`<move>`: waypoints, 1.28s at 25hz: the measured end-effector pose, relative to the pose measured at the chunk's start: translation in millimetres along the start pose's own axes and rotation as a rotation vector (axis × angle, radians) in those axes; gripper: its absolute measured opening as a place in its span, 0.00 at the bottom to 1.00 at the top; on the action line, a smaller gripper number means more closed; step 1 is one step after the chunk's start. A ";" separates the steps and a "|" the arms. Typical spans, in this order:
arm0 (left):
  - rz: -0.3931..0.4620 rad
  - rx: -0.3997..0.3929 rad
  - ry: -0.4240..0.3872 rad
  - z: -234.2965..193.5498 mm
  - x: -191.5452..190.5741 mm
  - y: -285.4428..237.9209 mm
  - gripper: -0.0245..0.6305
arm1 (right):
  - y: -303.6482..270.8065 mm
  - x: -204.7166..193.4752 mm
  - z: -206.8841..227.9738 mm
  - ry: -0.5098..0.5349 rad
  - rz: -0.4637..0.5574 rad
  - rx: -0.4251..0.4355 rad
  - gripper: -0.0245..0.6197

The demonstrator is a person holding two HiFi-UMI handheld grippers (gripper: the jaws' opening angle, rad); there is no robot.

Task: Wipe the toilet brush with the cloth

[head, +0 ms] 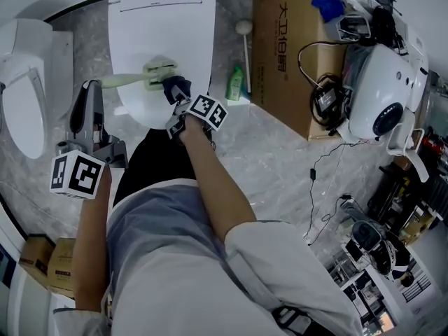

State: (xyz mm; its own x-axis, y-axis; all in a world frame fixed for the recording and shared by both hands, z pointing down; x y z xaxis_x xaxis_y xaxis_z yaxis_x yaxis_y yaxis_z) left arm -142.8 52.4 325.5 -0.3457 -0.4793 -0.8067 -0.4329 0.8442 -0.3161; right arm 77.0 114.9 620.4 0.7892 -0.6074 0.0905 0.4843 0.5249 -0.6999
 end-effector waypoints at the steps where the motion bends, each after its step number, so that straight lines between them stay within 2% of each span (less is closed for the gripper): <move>1: 0.000 0.001 0.001 0.6 0.3 -0.5 0.04 | -0.4 0.3 0.4 0.000 0.001 -0.004 0.17; 5: 0.000 0.004 0.003 2.6 0.7 -0.7 0.04 | -1.0 2.3 1.3 0.041 0.006 -0.027 0.17; 8: 0.000 0.005 0.004 2.2 -0.3 0.1 0.04 | -1.1 4.3 -2.6 0.167 0.003 -0.077 0.17; 11: 0.002 0.005 0.005 2.3 -0.9 0.3 0.04 | -0.4 6.7 -13.2 0.388 -0.013 -0.168 0.17; 17: 0.004 0.006 0.010 0.5 -1.9 0.0 0.04 | -2.3 5.7 -34.8 0.926 -0.070 -0.368 0.17; 19: 0.007 0.005 0.012 0.7 -1.6 -0.7 0.04 | -3.6 5.6 -40.4 1.079 -0.095 -0.403 0.17; 21: 0.011 0.004 0.015 1.4 -1.6 -0.8 0.04 | -3.3 6.2 -46.2 1.182 -0.113 -0.409 0.17; 27: 0.022 0.006 0.025 1.1 -2.1 0.4 0.04 | -4.2 4.1 -66.3 1.374 -0.151 -0.359 0.17; 29: 0.021 0.008 0.027 1.7 -1.7 0.3 0.04 | -7.1 6.5 -71.9 1.382 -0.169 -0.330 0.17; 32: 0.020 0.011 0.030 1.6 -1.0 0.1 0.04 | -15.7 13.9 -74.4 1.342 -0.216 -0.301 0.17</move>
State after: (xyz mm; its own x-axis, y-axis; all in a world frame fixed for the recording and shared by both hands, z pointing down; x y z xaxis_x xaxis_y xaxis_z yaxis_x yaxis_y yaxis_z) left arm -141.2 53.3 325.5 -0.3788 -0.4694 -0.7976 -0.4167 0.8560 -0.3060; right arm 52.2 53.9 579.9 -0.3342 -0.8508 -0.4056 0.3143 0.3051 -0.8990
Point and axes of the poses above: the fingertips, and each gripper's own axes: y backward along the fingers, z to its right, x out of its top, the point moved 8 cm from there along y, backward along the fingers, and after that the axes turned 6 degrees about -x, right-handed, at the moved point
